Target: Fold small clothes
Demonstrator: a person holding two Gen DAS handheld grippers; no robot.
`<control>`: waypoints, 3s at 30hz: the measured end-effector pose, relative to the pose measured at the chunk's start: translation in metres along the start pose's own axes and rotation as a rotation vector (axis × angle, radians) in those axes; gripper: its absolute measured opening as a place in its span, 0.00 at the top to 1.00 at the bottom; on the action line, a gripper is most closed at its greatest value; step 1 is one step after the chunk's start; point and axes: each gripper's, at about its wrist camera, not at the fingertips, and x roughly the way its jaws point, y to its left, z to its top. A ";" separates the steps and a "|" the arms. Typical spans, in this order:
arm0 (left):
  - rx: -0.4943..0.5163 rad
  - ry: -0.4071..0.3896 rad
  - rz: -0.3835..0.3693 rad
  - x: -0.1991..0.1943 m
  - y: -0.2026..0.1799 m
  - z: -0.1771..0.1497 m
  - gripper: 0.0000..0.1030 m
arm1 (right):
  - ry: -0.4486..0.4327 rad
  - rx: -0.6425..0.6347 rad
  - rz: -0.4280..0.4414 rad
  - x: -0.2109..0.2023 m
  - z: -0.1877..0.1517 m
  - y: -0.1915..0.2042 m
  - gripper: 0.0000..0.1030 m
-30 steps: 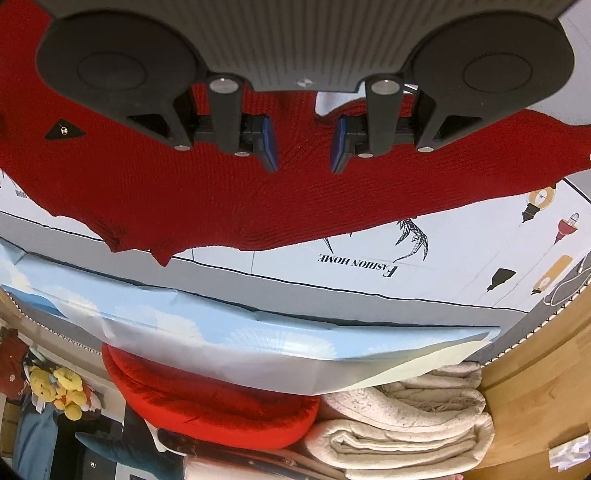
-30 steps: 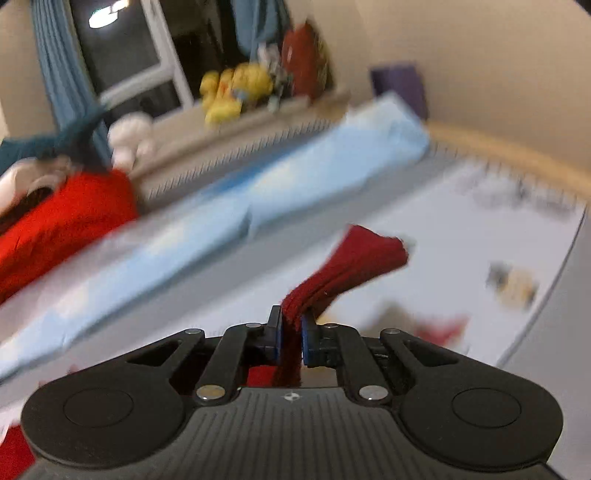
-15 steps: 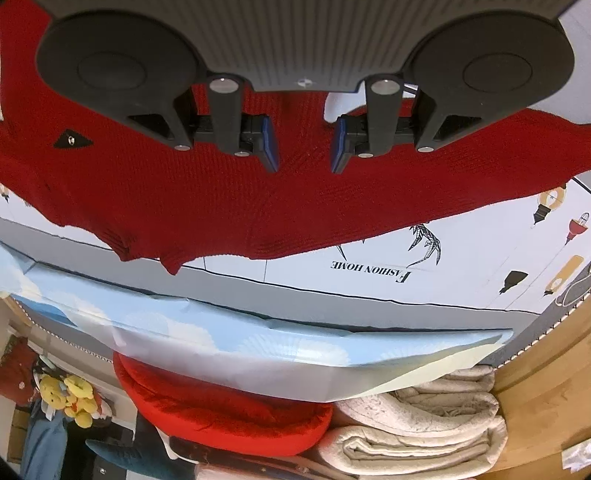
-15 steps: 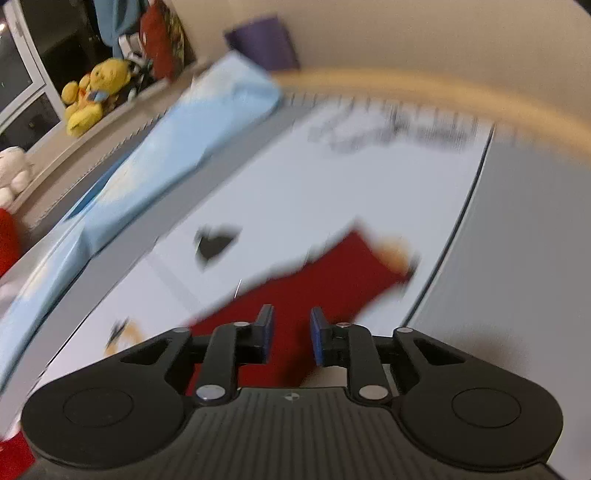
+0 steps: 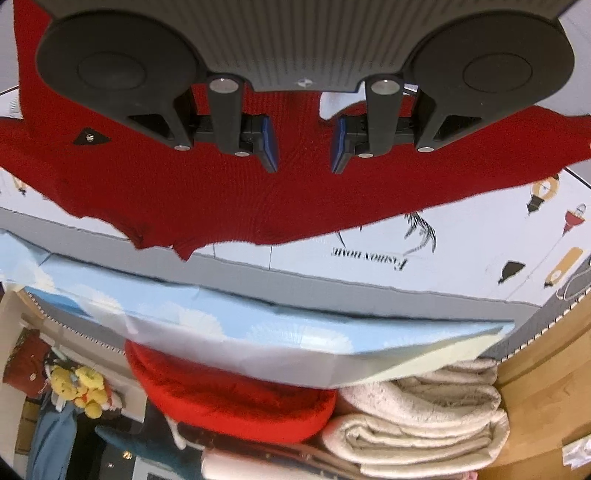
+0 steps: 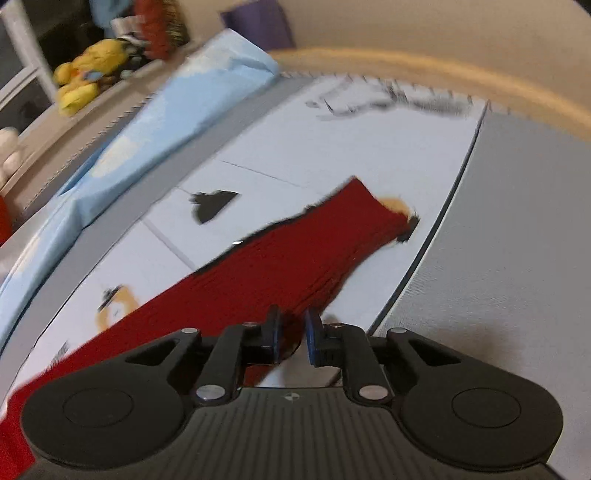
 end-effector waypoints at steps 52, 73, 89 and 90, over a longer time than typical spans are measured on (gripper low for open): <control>0.028 0.307 -0.096 -0.110 0.056 -0.230 0.95 | 0.376 -0.452 0.195 -0.195 -0.198 -0.029 0.93; 0.189 0.383 -0.067 -0.110 0.027 -0.248 0.73 | 0.367 -0.554 0.220 -0.220 -0.204 -0.038 0.68; 0.075 0.166 -0.019 -0.137 0.013 -0.207 0.66 | 0.162 -0.663 0.212 -0.243 -0.212 0.002 0.59; 0.048 0.140 -0.017 -0.140 0.016 -0.202 0.66 | 0.152 -0.669 0.226 -0.246 -0.213 0.006 0.59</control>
